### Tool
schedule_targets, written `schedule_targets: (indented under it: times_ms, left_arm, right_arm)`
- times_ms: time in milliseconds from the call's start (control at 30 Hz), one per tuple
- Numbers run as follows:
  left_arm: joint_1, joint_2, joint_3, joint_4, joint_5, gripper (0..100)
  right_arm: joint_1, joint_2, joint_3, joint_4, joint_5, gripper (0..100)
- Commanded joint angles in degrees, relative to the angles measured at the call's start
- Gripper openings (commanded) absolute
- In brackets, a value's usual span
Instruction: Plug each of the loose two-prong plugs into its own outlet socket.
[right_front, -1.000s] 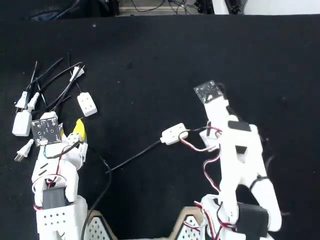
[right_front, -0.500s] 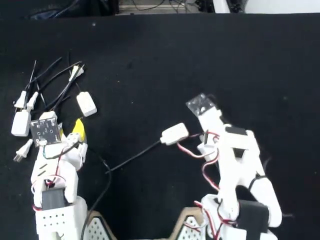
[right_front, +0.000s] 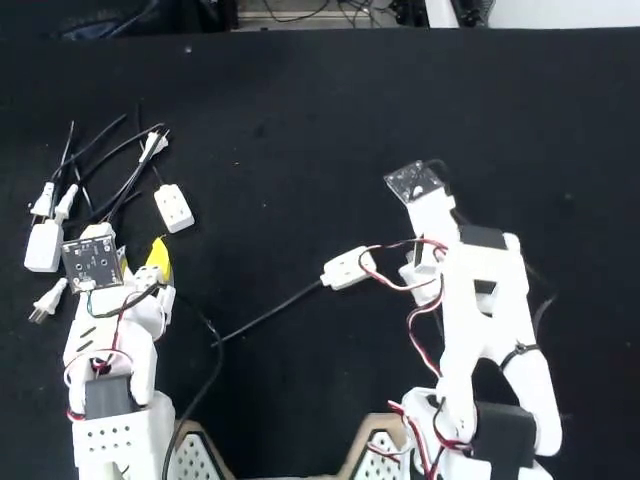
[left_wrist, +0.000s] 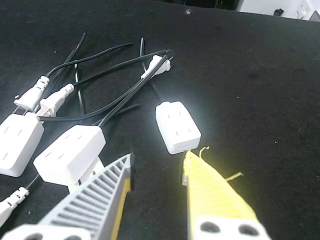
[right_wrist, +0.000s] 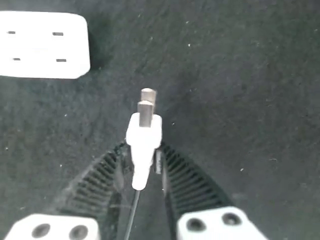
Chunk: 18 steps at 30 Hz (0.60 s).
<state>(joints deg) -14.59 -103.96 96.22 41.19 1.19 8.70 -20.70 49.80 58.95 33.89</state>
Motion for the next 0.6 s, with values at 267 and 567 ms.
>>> schedule_targets:
  times_ms: [267,567]
  left_arm:
    - [-0.4,-0.5,-0.5,-1.1,0.0,17]
    - [-0.4,-0.5,-0.7,-1.1,0.0,17]
  right_arm:
    - [-2.7,3.3,6.9,-16.1,-3.1,8.2]
    - [-3.8,3.4,7.3,-18.4,-3.0,7.8]
